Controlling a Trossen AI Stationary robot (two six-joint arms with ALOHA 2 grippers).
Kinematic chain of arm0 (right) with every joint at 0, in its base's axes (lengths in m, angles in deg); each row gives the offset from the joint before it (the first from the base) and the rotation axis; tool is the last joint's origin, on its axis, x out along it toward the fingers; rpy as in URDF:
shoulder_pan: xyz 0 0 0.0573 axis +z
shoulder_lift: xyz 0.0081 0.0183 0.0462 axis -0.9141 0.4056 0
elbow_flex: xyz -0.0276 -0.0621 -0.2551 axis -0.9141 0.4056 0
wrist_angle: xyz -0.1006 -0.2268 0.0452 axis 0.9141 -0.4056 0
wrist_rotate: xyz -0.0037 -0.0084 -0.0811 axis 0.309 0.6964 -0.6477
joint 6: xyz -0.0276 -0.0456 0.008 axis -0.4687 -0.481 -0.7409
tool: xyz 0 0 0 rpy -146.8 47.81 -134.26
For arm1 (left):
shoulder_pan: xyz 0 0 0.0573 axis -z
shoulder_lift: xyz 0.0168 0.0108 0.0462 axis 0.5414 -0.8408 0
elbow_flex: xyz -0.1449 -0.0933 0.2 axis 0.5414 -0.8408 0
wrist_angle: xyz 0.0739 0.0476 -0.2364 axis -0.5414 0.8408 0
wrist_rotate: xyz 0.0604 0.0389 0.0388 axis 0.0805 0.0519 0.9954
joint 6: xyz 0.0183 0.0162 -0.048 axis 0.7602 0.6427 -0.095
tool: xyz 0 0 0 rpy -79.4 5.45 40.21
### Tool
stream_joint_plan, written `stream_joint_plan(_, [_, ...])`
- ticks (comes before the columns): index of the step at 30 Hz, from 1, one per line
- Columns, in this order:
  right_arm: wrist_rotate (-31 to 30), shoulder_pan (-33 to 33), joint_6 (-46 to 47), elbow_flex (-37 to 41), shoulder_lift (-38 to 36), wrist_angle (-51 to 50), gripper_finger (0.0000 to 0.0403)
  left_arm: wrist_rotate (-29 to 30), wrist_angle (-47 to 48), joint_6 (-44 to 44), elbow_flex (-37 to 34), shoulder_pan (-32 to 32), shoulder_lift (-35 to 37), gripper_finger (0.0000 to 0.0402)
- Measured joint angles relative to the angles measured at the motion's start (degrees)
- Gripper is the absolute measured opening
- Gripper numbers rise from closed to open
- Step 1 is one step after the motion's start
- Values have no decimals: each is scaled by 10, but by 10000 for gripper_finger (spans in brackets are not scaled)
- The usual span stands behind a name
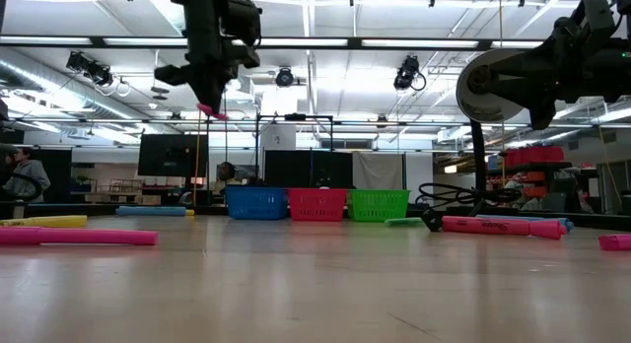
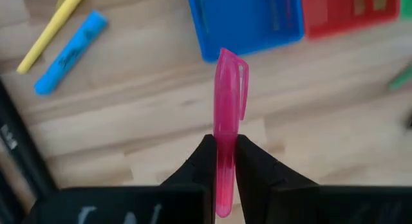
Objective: Pick & Place Markers
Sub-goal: Put the pink pen into the blue bin
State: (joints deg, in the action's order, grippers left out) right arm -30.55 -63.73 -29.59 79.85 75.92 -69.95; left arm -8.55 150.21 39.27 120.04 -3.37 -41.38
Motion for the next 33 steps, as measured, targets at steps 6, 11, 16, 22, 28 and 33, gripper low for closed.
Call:
stream_joint_plan(6, [0, 0, 0, 0, 0, 0, 166, 1, -48, 8, 0, -26, -31, 37])
stream_joint_plan(11, [0, 0, 0, 0, 0, 0, 166, -12, -108, 10, 0, -40, -59, 37])
stream_joint_plan(16, [0, 0, 0, 0, 0, 0, 166, -6, -140, 10, 0, -51, -83, 37])
stream_joint_plan(22, [0, 0, 0, 0, 0, 0, 166, 35, -169, 10, 0, -61, -109, 37])
stream_joint_plan(28, [0, 0, 0, 0, 0, 0, 166, 49, -192, 6, 0, -64, -131, 37])
stream_joint_plan(33, [0, 0, 0, 0, 0, 0, 166, 60, -231, -3, 0, -69, -136, 37])
